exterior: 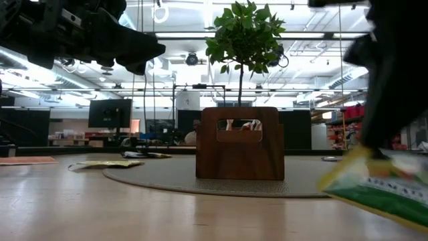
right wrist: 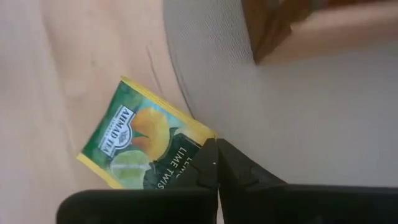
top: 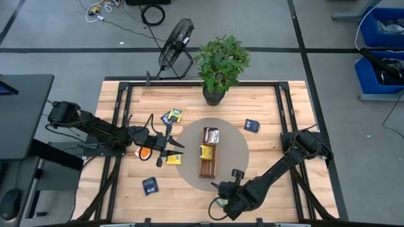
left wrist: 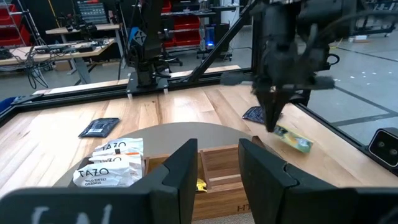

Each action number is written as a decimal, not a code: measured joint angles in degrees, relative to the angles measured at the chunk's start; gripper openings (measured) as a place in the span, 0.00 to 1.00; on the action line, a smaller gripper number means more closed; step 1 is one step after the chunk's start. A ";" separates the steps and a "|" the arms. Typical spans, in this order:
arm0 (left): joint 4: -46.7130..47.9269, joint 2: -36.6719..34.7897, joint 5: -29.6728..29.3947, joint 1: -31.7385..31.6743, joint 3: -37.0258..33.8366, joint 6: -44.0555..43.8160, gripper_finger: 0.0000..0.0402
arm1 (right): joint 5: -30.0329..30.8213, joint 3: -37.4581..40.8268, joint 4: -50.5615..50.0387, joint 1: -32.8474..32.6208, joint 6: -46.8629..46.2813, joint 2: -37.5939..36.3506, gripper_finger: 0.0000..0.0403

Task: Pick & Place Tea
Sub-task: Put the yellow tea bag into the middle compartment of the middle section wooden organizer

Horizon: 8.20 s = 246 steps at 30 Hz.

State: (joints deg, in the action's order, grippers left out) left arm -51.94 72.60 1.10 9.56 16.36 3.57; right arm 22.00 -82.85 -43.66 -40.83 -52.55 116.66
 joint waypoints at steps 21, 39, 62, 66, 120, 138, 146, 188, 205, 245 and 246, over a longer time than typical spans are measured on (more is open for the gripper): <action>-1.06 0.22 1.45 6.16 2.13 -9.62 0.30 | 7.27 -6.14 -9.20 0.02 3.88 -0.17 0.00; 0.50 22.57 4.66 10.95 16.75 -16.56 0.57 | 12.58 -6.19 -6.27 -0.54 8.82 -0.22 0.00; 14.99 34.46 3.44 12.57 35.04 -17.48 0.59 | 15.83 -6.19 -3.23 -0.82 12.33 -0.28 0.00; 15.53 34.42 3.00 12.55 35.12 -17.47 0.59 | 16.52 -6.19 -2.66 -0.82 12.46 -0.28 0.00; 14.44 41.42 0.18 13.33 39.65 -10.88 0.00 | 8.84 -6.19 -1.27 -1.21 0.86 -8.89 0.32; 11.45 40.28 0.24 13.86 39.60 -10.33 0.00 | -2.75 -5.86 -1.39 2.17 -9.37 -8.55 0.43; 11.29 38.32 1.11 13.81 39.63 -9.24 0.00 | -3.08 -5.86 -1.38 2.17 -8.98 -8.55 0.40; -1.66 28.25 -3.03 13.81 23.87 -3.18 0.22 | 4.86 -5.84 -15.68 1.67 -22.32 -9.32 0.00; -11.13 6.43 -21.90 13.84 -3.04 2.07 0.22 | 0.03 -5.84 -13.52 15.17 -26.06 -12.96 0.00; -11.26 2.60 -25.41 13.84 -6.10 3.13 0.22 | -18.42 3.25 -0.56 32.84 -26.29 -12.59 0.00; -11.26 2.60 -25.40 13.84 -6.10 3.13 0.22 | -18.42 3.80 0.57 32.88 -26.56 -12.59 0.00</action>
State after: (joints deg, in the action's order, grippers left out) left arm -63.20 75.20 -24.30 23.40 10.26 6.70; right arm 3.57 -79.05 -43.09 -7.94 -79.11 104.07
